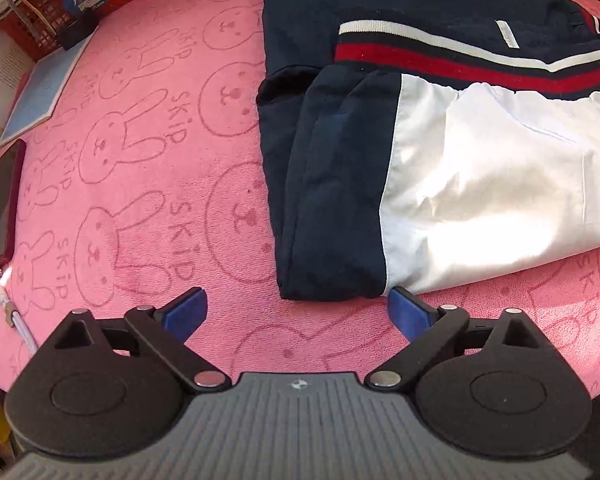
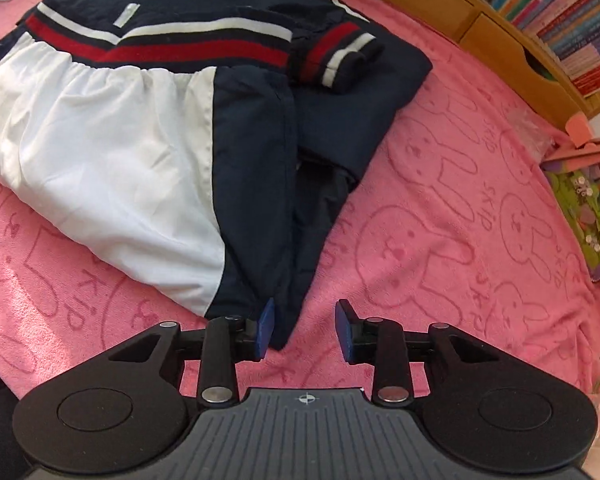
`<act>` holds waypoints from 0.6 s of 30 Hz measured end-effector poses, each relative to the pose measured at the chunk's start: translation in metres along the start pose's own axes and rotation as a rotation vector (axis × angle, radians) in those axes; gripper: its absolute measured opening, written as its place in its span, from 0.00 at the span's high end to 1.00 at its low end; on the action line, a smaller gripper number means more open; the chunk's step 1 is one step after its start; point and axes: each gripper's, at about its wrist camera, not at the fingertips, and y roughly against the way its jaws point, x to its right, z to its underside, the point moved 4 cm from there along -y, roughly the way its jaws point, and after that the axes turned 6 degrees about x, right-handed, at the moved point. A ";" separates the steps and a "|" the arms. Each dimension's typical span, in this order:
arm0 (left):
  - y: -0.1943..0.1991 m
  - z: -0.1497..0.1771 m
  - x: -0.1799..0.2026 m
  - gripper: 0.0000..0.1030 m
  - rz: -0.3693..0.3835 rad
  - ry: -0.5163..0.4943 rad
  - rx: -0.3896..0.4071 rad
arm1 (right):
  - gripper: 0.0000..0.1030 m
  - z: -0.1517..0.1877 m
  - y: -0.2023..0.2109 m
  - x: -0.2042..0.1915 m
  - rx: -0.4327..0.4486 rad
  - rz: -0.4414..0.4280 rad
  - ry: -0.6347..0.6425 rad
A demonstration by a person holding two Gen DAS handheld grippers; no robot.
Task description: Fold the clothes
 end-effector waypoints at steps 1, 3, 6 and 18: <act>0.008 -0.003 -0.004 0.14 -0.002 0.006 0.015 | 0.67 -0.003 0.006 0.003 0.009 0.002 0.004; 0.027 -0.018 -0.012 0.13 0.027 0.031 0.095 | 0.61 -0.016 0.013 0.008 0.045 -0.005 0.000; 0.034 -0.053 -0.010 0.22 0.103 0.071 0.200 | 0.50 -0.049 0.014 0.011 0.138 -0.042 -0.032; -0.050 -0.138 0.036 0.05 0.159 -0.053 0.129 | 0.27 -0.140 -0.074 -0.020 0.128 -0.181 0.108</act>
